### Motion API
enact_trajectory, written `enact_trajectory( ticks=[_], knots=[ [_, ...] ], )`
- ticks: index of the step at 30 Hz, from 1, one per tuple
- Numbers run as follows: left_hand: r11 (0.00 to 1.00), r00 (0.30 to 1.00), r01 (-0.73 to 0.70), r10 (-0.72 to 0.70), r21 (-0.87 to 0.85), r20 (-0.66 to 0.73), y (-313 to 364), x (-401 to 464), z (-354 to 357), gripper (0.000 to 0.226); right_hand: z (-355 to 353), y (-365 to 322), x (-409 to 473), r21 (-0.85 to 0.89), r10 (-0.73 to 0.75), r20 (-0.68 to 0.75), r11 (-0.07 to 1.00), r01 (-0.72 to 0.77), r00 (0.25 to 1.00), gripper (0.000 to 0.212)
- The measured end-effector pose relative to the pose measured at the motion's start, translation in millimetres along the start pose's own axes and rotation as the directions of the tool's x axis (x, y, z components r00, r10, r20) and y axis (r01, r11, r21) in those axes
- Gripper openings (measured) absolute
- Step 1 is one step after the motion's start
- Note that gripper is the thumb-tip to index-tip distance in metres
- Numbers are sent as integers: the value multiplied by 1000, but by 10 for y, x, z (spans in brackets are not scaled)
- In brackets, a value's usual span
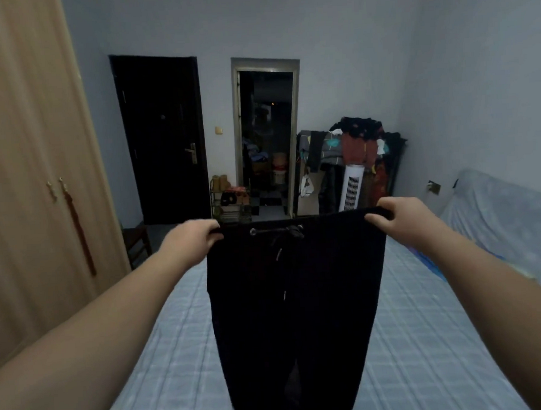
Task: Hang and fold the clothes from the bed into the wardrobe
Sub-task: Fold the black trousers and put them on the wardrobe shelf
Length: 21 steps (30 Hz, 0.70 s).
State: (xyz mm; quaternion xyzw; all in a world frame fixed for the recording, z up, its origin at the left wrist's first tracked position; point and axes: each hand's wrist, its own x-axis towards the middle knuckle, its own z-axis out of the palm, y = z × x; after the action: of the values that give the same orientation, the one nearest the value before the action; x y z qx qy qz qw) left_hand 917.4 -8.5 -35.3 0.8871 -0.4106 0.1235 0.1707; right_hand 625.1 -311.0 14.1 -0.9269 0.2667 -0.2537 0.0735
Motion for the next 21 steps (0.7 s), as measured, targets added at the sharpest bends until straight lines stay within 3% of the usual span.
enact_trajectory(
  ticks=[3, 7, 13, 15, 16, 18, 20, 21],
  knots=[
    [998, 978, -66, 62, -14, -199, 93, 19, -247, 20, 89, 30, -54, -53, 39, -133, 998, -47, 990, 32],
    [986, 924, -131, 83, -106, -374, 182, 94, -628, 21, -1, -112, -27, 169, 91, -311, 985, -39, 946, 15],
    [986, 929, 0, -62, -166, -364, 265, 252, -1335, 34, -543, -522, 194, 242, -16, -472, 959, 147, 881, 2],
    [955, 915, -24, -98, -295, -391, 377, 245, -1608, 32, -713, -615, 282, 296, 24, -524, 942, 156, 851, 8],
    [902, 914, -75, -108, -425, -391, 429, 244, -1744, 30, -797, -637, 334, 336, 61, -541, 930, 150, 839, 12],
    [659, 936, -190, -104, -728, -338, 553, 224, -1995, 22, -979, -694, 404, 431, 137, -562, 890, 148, 815, 19],
    [415, 959, -217, -76, -884, -272, 648, 212, -2199, 18, -1152, -750, 475, 521, 195, -587, 834, 182, 786, 24],
    [359, 968, -206, -62, -910, -244, 675, 215, -2278, 18, -1226, -761, 525, 589, 231, -590, 778, 217, 774, 29]
  ],
)
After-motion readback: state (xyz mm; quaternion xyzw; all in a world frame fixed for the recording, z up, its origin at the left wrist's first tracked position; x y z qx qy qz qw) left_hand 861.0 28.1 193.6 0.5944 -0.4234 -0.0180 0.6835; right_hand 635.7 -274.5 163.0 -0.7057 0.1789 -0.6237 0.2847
